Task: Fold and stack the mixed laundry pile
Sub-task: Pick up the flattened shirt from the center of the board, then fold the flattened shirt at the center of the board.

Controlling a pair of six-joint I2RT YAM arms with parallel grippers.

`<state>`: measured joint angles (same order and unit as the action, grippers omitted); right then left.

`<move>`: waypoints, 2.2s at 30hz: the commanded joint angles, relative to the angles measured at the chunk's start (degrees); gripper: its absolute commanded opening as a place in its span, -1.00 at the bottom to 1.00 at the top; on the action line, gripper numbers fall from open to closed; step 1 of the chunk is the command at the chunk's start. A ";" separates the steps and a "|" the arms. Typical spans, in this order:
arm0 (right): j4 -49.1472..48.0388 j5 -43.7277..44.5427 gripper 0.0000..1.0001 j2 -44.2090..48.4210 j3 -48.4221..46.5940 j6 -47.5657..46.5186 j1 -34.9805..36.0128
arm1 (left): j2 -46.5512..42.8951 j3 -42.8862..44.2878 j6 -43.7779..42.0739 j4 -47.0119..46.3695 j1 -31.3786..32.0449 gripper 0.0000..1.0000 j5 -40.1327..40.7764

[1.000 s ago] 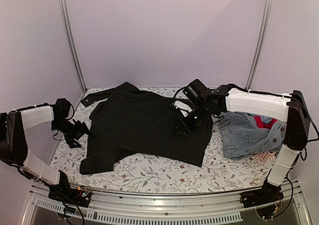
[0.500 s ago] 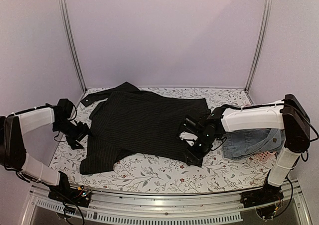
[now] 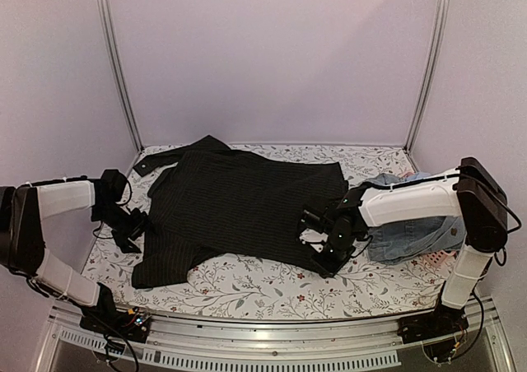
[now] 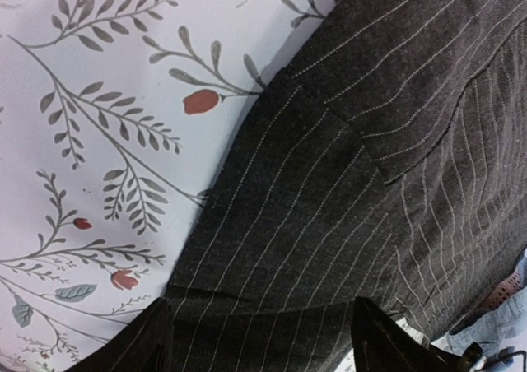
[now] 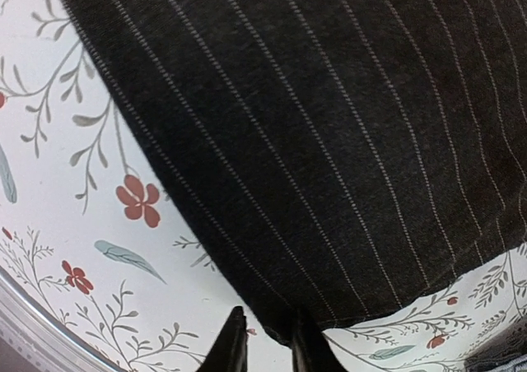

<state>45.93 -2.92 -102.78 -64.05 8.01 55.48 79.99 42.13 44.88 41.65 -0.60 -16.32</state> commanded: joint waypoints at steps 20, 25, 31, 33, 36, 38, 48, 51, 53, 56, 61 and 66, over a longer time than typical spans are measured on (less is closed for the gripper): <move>2.52 5.99 -1.00 3.03 -3.09 3.05 0.24 | 5.23 -4.39 0.32 -4.09 1.48 -0.16 5.50; 2.67 6.37 -1.00 3.28 -3.32 2.88 0.16 | 9.28 -1.15 -3.24 -3.91 1.52 -0.69 4.71; 2.88 4.42 -1.00 5.18 -4.61 3.85 0.09 | 1.33 5.49 -4.55 2.44 1.57 -1.00 7.12; 2.90 3.63 -1.00 5.60 -4.61 4.30 0.07 | -0.88 6.87 -4.29 5.10 1.57 -1.00 7.98; 2.78 3.51 -0.99 5.99 -4.50 4.39 0.06 | -4.17 6.90 -3.49 7.08 1.61 -1.00 7.62; 3.05 3.49 -0.99 6.14 -4.58 4.01 0.06 | -6.02 6.52 -2.95 7.64 1.58 -1.00 7.70; 3.35 -0.31 -1.00 11.05 -4.33 3.81 -4.21 | -6.44 13.58 -3.58 6.01 1.93 -1.00 5.47; 3.26 -1.06 -1.00 11.91 -5.55 3.10 -6.87 | -3.17 17.65 -4.93 4.91 3.09 -1.00 5.68; 3.46 -1.44 -1.00 11.75 -6.76 2.37 -8.64 | -0.83 20.24 -5.36 4.24 3.74 -1.00 5.84; 3.52 -2.69 -1.00 10.68 -8.61 1.60 -11.63 | 2.91 24.17 -6.31 2.87 4.31 -1.00 6.11; 3.74 -3.38 -1.00 7.90 -12.75 -0.22 -16.88 | 10.43 31.88 -7.37 2.00 4.69 -1.00 7.05; 4.24 -3.41 -1.00 2.88 -16.46 -2.76 -20.59 | 17.93 38.00 -7.77 0.52 4.72 -1.00 6.32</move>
<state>49.30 -5.80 -96.20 -77.84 7.92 37.12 93.76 76.31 38.54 44.25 3.60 -9.85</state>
